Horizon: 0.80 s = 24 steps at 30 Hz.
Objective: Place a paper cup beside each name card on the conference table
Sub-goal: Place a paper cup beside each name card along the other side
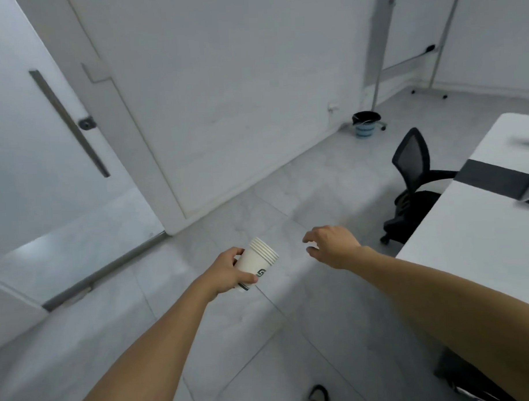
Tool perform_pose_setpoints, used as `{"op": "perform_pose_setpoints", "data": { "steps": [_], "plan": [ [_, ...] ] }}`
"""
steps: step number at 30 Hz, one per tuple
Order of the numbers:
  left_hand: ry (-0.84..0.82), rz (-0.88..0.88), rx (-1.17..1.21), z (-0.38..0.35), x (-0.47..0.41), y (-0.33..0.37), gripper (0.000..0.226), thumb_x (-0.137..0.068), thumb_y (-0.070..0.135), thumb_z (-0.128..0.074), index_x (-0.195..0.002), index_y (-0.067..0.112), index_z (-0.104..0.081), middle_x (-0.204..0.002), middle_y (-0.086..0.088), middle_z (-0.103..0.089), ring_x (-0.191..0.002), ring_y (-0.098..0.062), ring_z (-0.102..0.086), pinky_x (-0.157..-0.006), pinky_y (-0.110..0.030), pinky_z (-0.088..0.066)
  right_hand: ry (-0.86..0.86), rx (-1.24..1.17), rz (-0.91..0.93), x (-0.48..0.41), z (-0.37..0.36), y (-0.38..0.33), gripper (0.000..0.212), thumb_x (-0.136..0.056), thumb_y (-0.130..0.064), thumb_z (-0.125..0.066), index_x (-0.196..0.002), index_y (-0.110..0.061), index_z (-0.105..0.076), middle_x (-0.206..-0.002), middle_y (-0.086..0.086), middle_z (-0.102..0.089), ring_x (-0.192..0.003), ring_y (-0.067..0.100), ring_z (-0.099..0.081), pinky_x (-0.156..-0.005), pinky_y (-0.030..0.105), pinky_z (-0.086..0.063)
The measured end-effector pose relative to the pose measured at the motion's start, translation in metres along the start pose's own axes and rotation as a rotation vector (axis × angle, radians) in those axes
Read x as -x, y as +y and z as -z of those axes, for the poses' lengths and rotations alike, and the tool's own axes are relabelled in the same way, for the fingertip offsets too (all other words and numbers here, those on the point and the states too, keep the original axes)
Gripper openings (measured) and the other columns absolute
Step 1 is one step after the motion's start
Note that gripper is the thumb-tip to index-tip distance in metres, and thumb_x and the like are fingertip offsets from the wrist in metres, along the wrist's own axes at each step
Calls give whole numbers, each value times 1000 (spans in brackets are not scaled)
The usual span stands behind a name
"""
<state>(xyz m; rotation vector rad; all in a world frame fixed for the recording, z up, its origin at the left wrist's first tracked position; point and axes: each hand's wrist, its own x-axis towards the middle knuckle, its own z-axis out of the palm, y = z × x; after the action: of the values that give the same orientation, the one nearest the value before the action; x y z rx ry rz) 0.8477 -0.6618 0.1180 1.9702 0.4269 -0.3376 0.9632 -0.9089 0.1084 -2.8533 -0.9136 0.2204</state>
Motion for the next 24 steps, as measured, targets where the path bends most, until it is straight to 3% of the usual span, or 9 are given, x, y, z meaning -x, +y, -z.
{"op": "perform_pose_setpoints", "data": {
  "steps": [12, 20, 24],
  "plan": [
    [-139, -47, -60, 61, -272, 122, 68, -71, 9, -83, -130, 18, -49, -115, -5, -61, -97, -20, -64, -67, -25, -53, 40, -38, -97, -229, 56, 109, 34, -95, -37, -49, -125, -26, -59, -124, -2, -62, -110, 22, -60, -87, 34, -47],
    [-348, -150, -133, 53, -456, 208, 73, -70, 6, -84, -133, 15, -49, -121, -9, -61, -100, -22, -64, -64, -25, -53, 62, -78, -217, -340, 76, 191, 33, -93, -40, -54, -123, -28, -59, -122, -4, -64, -109, 18, -61, -85, 33, -46],
    [-480, -217, -211, 41, -534, 265, 72, -69, 5, -84, -132, 14, -50, -122, -11, -62, -101, -25, -64, -73, -29, -56, 84, -111, -324, -381, 97, 230, 31, -94, -38, -54, -123, -28, -60, -121, -4, -64, -108, 18, -60, -83, 32, -44]
  ]
}}
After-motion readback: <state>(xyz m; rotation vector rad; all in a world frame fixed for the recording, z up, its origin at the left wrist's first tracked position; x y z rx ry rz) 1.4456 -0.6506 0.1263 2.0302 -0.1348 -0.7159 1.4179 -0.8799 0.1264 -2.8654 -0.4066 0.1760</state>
